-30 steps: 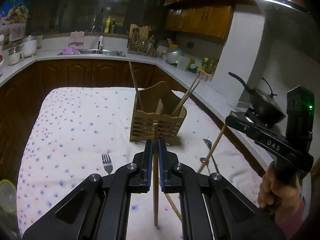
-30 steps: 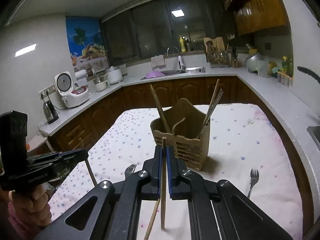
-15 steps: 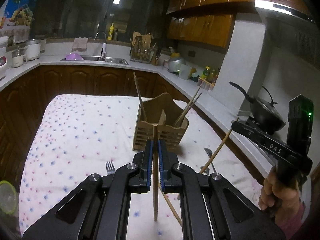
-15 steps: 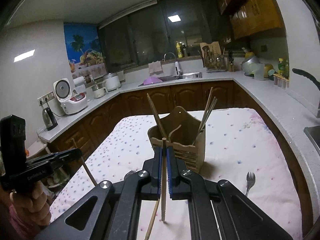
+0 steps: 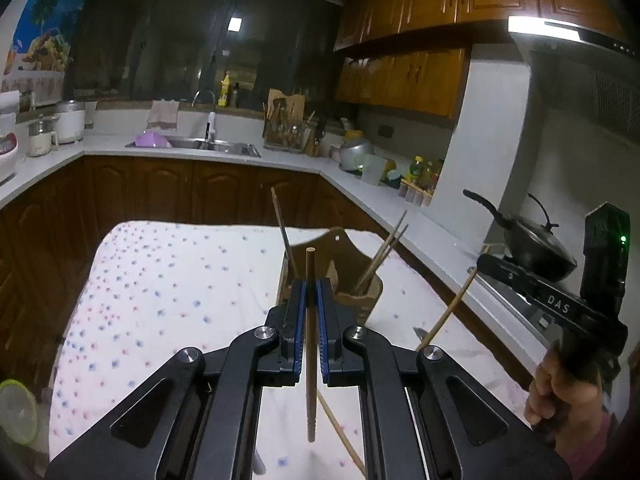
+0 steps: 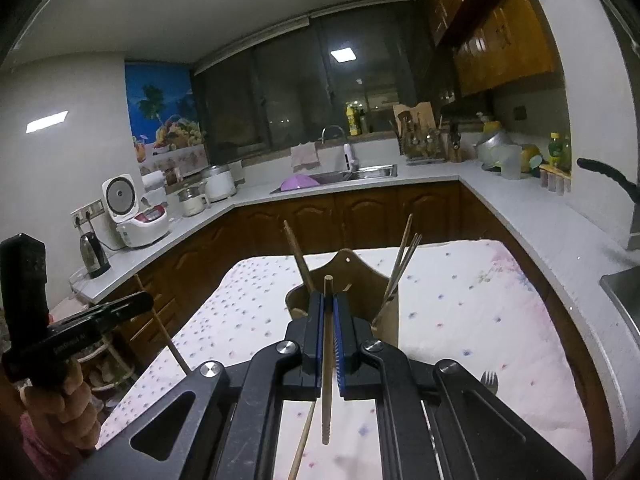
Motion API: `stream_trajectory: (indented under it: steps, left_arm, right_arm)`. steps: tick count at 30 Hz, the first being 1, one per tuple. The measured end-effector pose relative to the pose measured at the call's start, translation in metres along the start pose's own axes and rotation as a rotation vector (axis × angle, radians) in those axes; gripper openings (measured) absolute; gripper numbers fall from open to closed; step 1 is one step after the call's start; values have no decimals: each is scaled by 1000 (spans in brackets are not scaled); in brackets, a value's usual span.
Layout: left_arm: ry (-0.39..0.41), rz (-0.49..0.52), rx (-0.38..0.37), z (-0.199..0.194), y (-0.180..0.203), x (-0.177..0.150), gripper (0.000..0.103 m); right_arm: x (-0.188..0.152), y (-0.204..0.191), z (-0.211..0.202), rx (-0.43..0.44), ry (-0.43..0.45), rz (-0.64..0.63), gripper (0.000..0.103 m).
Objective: Organize utensils
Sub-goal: 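Lift the wooden chopsticks with both tools and carry them above the holder, then lower both wooden chopsticks into the holder and open both tools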
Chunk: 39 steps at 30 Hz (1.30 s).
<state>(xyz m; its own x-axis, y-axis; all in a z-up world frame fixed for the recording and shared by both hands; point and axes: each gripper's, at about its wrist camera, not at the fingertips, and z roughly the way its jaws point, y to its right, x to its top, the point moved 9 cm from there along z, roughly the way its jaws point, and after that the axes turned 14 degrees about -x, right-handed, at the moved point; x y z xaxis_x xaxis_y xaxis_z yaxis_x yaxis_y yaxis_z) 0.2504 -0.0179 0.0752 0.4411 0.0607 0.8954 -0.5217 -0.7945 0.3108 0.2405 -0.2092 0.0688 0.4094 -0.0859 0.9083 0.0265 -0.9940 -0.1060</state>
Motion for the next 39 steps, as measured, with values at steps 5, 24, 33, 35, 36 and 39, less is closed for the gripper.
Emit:
stream_trajectory:
  steps: [5, 24, 33, 35, 36, 39]
  left_arm:
    - [39, 18, 2, 3, -3, 20, 5]
    - [235, 94, 19, 35, -11, 116, 5]
    - [250, 120, 49, 75, -20, 134, 5]
    - [247, 124, 52, 86, -22, 132, 5]
    - [242, 125, 54, 91, -23, 131, 5]
    - [220, 112, 62, 106, -30, 121, 5]
  right_arm:
    - [13, 5, 2, -13, 27, 4, 5]
    - [98, 22, 24, -65, 189, 51, 5]
    - [111, 27, 55, -80, 201, 49, 5]
    - [108, 28, 62, -85, 196, 44, 5]
    - [106, 28, 64, -87, 193, 43, 5]
    - [98, 31, 76, -93, 177, 47, 5]
